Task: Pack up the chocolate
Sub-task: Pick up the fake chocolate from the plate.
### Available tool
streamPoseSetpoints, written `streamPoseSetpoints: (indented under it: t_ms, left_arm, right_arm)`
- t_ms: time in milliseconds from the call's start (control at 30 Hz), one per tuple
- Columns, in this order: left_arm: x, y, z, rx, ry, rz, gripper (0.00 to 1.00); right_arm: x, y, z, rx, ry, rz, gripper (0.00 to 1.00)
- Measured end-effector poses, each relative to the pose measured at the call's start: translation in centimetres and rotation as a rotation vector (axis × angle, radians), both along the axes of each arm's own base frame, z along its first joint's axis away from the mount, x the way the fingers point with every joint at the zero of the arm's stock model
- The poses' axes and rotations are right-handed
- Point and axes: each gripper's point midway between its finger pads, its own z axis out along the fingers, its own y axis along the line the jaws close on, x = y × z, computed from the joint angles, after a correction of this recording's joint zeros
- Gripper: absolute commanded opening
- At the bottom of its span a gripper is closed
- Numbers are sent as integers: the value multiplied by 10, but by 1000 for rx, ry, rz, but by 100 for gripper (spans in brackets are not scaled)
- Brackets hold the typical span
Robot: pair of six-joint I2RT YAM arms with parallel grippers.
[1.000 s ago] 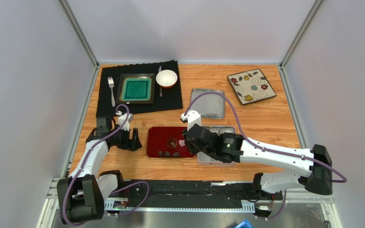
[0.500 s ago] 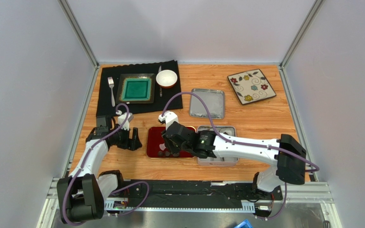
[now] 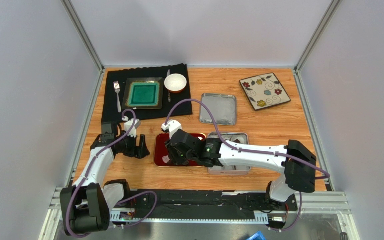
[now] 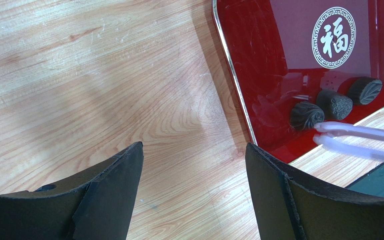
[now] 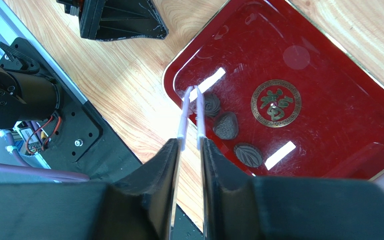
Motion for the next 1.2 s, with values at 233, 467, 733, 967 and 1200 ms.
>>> streamPoseSetpoints:
  t_ms: [233, 467, 733, 967, 1200]
  left_arm:
    - [0, 0, 0, 0, 0, 0, 83]
    - [0, 0, 0, -2, 0, -1, 83]
    - [0, 0, 0, -2, -1, -1, 83]
    - [1, 0, 2, -3, -4, 0, 83]
    - [1, 0, 2, -6, -4, 2, 83]
  right_arm:
    - [-2, 1, -5, -9, 11, 5, 33]
    - [-2, 1, -5, -10, 10, 4, 34]
    - [2, -1, -5, -20, -8, -9, 34]
    - [5, -4, -6, -31, -17, -19, 34]
    - [5, -5, -7, -32, -16, -20, 34]
